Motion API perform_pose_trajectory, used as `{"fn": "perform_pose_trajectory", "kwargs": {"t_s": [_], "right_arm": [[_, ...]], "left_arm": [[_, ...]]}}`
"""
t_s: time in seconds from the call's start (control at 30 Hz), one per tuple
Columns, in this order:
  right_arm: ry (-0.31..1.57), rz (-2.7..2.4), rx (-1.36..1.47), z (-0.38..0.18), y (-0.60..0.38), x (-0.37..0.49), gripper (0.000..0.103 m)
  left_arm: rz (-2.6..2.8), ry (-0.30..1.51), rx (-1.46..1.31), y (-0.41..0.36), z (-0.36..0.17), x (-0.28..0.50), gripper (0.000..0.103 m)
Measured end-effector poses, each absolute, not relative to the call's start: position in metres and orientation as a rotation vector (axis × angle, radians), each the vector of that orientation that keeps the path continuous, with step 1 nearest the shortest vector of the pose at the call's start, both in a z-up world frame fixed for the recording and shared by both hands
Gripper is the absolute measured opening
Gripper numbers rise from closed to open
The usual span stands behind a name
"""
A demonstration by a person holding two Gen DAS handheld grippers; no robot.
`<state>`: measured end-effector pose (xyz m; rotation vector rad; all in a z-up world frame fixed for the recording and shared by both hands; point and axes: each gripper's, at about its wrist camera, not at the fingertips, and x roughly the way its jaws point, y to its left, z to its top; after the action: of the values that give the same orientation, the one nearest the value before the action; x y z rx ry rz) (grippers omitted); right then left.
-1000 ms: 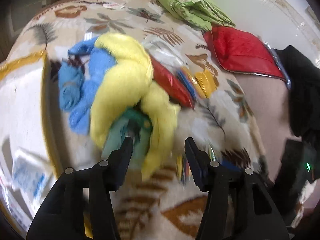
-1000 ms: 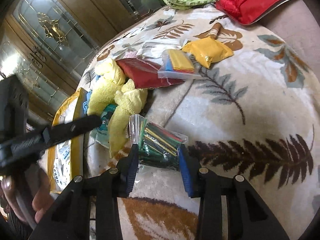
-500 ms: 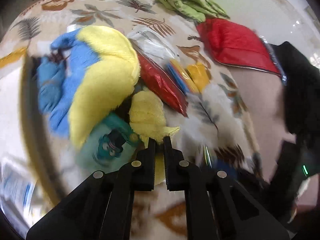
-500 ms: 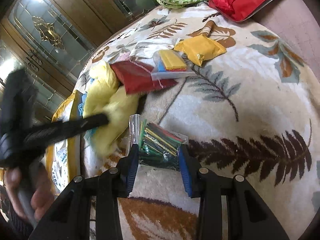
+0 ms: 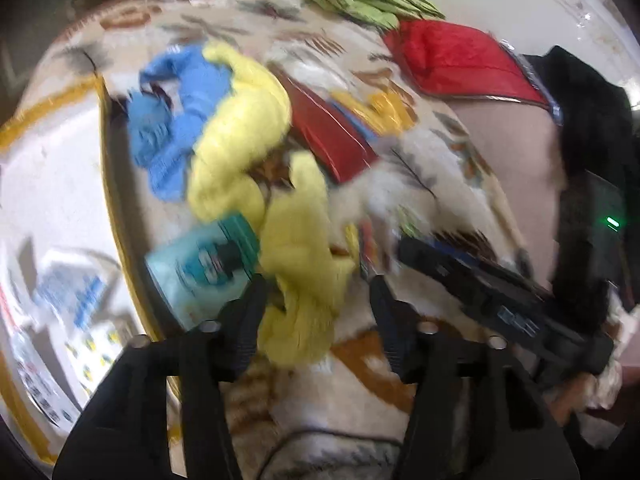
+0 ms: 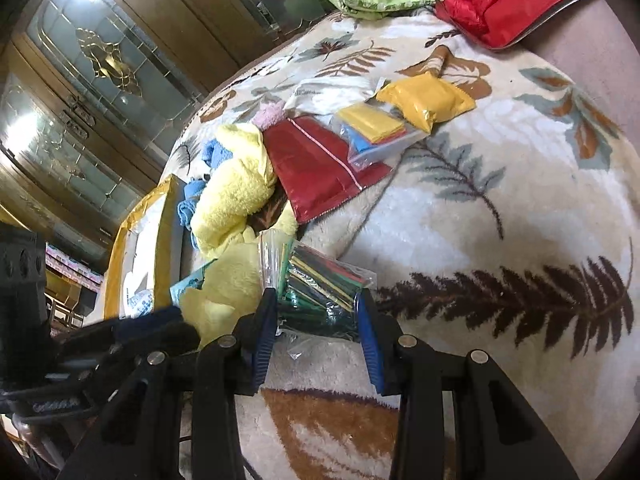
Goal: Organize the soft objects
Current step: 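Grasp the end of the yellow towel with the left gripper, then carry the towel and stick bag into the tray and open both grippers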
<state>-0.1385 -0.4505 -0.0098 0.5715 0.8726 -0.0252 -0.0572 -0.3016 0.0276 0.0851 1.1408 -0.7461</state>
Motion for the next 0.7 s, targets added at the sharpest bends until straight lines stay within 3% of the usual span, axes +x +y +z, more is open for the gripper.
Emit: {"fn": "perform_pose_trajectory", "kwargs": {"t_s": [0.13,0.2,0.7], "right_arm": [[0.873,-0.037,0.567,-0.007,-0.452,-0.142,0.039],[0.874,-0.037,0.562,-0.005,-0.45,-0.143,0.039],[0.812,0.141,0.49,0.035,-0.38,-0.13,0.039]], "left_arm": [[-0.688,1.222,0.114,-0.322,0.002,-0.036,0.054],[-0.658,1.232,0.107,-0.321,-0.009,-0.033,0.037],[-0.676,0.971,-0.346,-0.168,0.105,-0.059,0.036]]}}
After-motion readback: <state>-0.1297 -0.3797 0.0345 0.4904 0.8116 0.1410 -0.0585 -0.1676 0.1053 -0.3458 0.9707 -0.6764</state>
